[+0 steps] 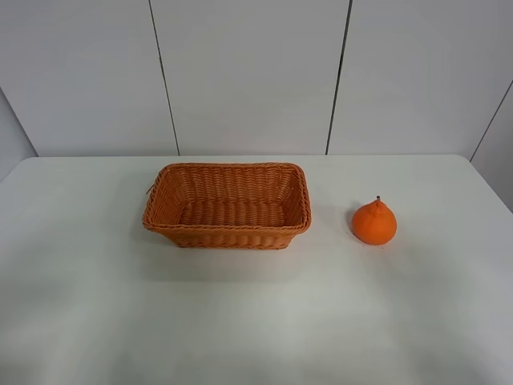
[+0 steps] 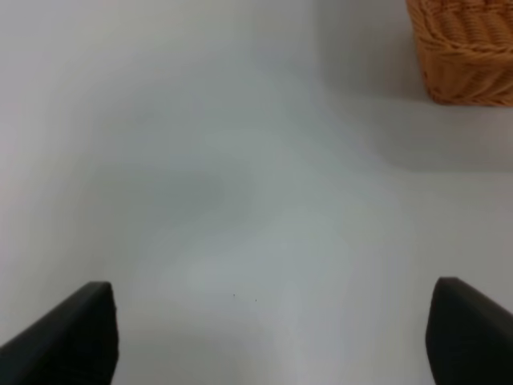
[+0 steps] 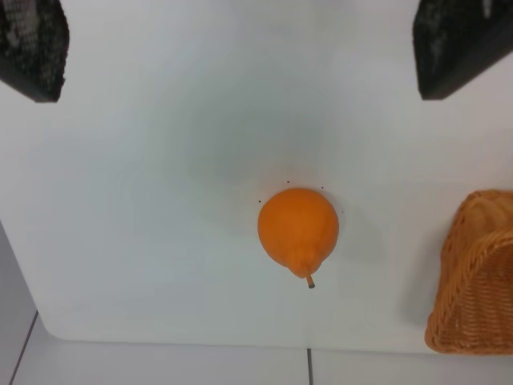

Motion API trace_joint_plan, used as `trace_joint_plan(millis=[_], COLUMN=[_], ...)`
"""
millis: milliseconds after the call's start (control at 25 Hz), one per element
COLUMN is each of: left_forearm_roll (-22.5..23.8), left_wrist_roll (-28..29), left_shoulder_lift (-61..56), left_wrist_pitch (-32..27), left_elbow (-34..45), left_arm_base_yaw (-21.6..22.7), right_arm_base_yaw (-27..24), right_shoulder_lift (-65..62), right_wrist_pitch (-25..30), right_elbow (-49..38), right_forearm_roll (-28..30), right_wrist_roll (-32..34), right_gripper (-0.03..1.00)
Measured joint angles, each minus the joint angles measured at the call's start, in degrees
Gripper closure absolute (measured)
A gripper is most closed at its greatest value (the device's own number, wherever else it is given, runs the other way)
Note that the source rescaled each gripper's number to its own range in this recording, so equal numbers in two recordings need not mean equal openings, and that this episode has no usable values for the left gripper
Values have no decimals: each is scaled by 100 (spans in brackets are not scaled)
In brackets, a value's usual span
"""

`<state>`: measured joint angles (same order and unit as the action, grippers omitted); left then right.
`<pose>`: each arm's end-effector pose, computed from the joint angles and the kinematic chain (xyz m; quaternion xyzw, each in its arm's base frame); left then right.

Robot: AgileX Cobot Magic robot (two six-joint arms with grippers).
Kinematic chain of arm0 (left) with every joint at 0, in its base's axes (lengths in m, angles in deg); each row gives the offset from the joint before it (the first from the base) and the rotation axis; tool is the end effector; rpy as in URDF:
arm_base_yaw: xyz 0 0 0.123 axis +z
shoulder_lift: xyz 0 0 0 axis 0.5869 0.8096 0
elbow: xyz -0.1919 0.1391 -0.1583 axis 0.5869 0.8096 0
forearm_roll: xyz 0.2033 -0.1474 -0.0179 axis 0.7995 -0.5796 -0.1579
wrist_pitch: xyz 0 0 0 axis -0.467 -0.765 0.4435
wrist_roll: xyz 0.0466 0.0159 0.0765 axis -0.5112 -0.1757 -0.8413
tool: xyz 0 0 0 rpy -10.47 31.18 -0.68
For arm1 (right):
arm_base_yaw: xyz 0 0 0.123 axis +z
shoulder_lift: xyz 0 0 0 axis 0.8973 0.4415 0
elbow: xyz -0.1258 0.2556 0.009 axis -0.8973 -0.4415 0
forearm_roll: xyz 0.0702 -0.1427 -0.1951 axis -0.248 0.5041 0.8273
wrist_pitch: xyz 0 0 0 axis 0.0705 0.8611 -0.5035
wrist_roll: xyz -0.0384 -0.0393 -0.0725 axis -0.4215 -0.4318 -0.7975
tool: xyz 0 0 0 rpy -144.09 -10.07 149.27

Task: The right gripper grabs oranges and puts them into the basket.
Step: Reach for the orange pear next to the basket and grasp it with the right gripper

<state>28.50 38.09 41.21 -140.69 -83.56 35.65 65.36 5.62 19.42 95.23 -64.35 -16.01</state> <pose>-0.0043 0.0025 0.2740 0.0040 0.8546 0.0160 0.5191 -0.0041 0.0007 0.2790 -0.0073 0.8434 0.0159 0.5370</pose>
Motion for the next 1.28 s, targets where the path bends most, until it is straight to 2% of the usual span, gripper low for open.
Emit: trace_joint_plan(millis=[320,480,960,1280], left_forearm_roll=[0,0,0,0], left_wrist_roll=[0,0,0,0], left_shoulder_lift=[0,0,0,0], left_wrist_pitch=[0,0,0,0], left_elbow=[0,0,0,0], left_arm_base_yaw=[0,0,0,0], right_arm_base_yaw=[0,0,0,0], right_shoulder_lift=[12,762,5982,9140], right_wrist_pitch=[0,-20,-121,71], right_elbow=[0,305,2664,4525], right_forearm_roll=[6,2,8,-11], right_wrist_roll=[0,0,0,-101], right_gripper=[3,3,3,-3])
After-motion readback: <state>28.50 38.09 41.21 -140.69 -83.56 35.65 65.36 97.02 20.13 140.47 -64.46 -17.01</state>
